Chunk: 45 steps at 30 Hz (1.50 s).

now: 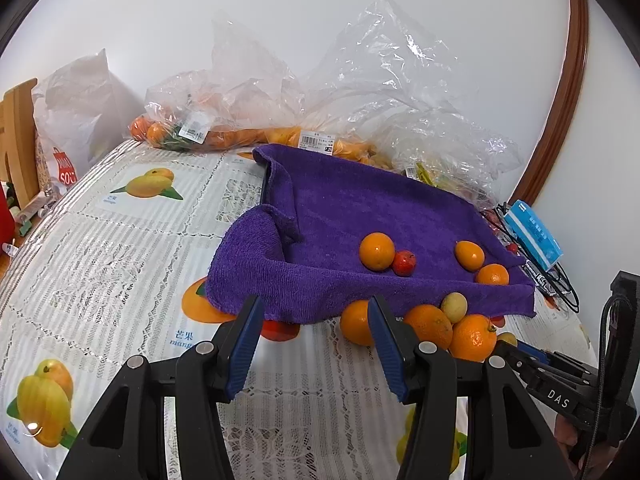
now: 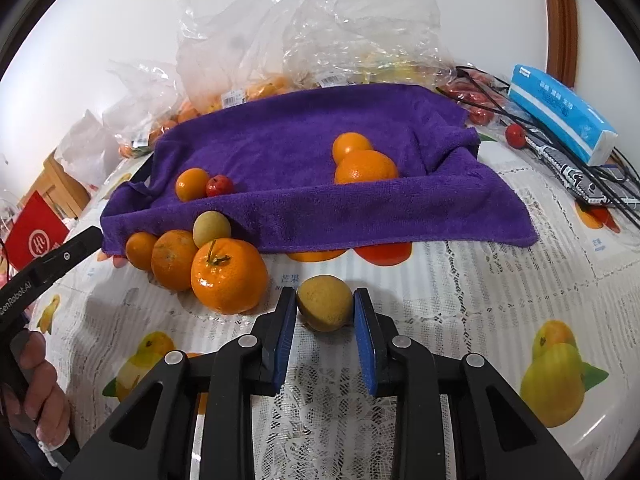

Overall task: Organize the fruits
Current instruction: 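Close right tool on the yellow-green round fruit, then lift the yellow-green fruit with right tool while left tool moves toward a mandarin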

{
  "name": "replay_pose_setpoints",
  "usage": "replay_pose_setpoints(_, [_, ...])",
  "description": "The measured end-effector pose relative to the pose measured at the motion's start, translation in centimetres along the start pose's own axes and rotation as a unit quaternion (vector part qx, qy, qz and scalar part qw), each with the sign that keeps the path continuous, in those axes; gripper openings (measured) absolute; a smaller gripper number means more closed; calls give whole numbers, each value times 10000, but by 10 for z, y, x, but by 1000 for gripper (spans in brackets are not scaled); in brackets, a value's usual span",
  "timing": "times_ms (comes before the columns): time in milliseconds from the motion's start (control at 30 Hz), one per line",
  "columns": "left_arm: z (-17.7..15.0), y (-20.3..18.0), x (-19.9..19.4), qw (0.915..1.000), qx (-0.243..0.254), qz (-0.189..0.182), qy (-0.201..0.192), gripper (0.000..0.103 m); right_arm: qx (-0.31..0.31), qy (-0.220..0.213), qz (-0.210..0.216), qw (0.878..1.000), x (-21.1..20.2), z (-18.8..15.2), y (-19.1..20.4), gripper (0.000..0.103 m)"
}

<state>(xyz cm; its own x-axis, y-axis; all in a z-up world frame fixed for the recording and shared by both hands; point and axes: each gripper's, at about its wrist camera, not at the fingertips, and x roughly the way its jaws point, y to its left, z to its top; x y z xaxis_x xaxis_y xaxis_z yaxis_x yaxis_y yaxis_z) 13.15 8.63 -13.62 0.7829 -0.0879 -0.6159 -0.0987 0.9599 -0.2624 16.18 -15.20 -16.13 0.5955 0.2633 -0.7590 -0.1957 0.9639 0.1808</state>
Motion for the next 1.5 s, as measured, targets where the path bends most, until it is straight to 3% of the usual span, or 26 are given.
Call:
replay_pose_setpoints(600, [-2,-5,5,9997,135,-101,171,52,-190,-334,-86,9992,-26,-12,-2,29])
replay_pose_setpoints(1500, [-2,-9,9,9990,221,-214,310,57,101,-231,99,9996,-24,-15,-13,29])
